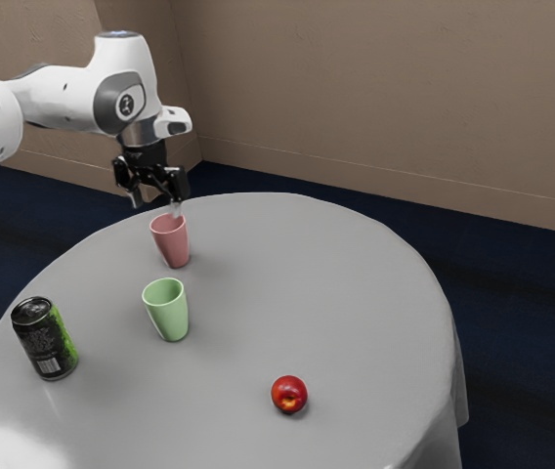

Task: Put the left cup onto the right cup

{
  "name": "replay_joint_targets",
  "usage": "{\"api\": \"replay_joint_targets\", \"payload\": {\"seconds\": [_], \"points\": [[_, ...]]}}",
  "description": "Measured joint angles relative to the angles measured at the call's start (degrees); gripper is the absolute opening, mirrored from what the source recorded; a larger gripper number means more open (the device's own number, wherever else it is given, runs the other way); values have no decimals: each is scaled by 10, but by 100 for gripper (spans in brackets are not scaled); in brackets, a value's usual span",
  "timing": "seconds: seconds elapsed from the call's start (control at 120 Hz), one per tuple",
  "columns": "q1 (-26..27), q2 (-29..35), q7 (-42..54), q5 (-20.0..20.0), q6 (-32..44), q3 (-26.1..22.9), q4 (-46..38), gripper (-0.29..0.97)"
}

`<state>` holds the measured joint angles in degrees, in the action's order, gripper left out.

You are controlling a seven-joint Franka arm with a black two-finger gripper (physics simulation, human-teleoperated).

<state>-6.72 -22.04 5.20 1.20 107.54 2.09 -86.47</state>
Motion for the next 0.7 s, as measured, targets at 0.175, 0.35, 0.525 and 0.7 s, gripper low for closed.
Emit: {"api": "replay_joint_targets", "payload": {"seconds": [0.175, 0.35, 0.525, 0.7], "points": [[-9, -20, 6, 0, 5, 0, 10, 68], [-14, -37, 13, -3, 10, 0, 17, 68], [-20, -48, 21, -8, 18, 0, 20, 68], [-26, -69, 31, -8, 22, 0, 47, 68]]}}
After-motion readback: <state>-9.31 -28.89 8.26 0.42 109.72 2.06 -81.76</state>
